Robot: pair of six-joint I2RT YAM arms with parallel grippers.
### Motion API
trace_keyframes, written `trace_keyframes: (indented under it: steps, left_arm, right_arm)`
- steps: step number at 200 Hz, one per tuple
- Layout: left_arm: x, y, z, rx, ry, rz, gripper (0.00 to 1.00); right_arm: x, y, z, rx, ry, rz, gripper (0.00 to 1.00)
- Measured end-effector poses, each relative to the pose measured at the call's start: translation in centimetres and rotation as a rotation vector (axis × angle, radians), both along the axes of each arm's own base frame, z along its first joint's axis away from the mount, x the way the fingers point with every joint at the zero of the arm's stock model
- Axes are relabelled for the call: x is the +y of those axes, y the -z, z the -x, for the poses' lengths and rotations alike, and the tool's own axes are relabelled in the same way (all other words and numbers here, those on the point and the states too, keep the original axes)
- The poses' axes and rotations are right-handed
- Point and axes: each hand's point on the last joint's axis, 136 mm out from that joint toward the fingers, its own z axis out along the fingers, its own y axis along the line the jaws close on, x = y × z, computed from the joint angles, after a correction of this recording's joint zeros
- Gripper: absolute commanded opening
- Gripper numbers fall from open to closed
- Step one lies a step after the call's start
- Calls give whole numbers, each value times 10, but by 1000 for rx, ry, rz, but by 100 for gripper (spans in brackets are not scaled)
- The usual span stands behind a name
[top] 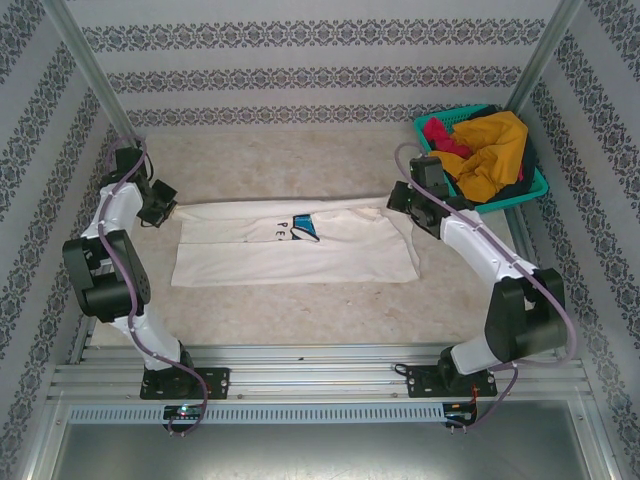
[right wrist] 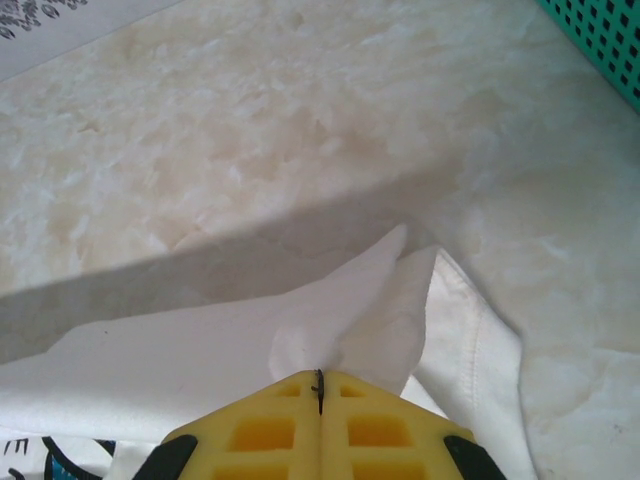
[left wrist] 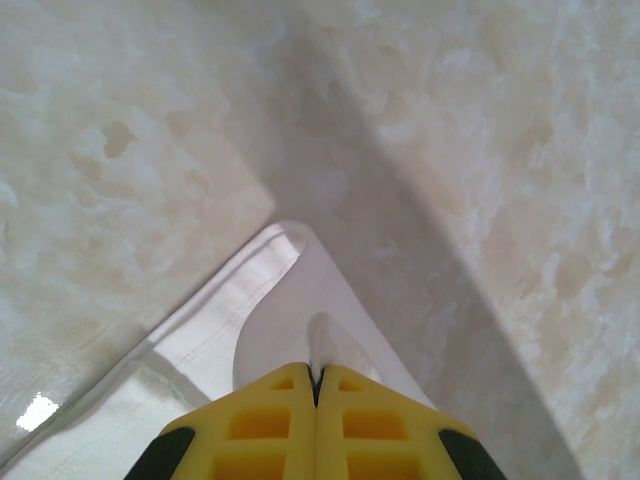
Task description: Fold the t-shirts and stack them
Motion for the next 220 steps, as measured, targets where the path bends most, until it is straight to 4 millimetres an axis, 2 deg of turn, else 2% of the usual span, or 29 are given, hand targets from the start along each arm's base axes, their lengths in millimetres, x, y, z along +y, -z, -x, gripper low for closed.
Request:
trace_keyframes:
  steps: [83,138,220]
  left_arm:
    - [-10,-5,27,-9,3,7,0]
    - [-14,0,43,5,-2,27,0]
    - [-16,8,58,49,-4,46,0]
  right_arm:
    - [-8,-3,39,9,17,-19,0]
    - [-9,4,73,44,17,-30,0]
    - [-10,41,112,150,70,-58,0]
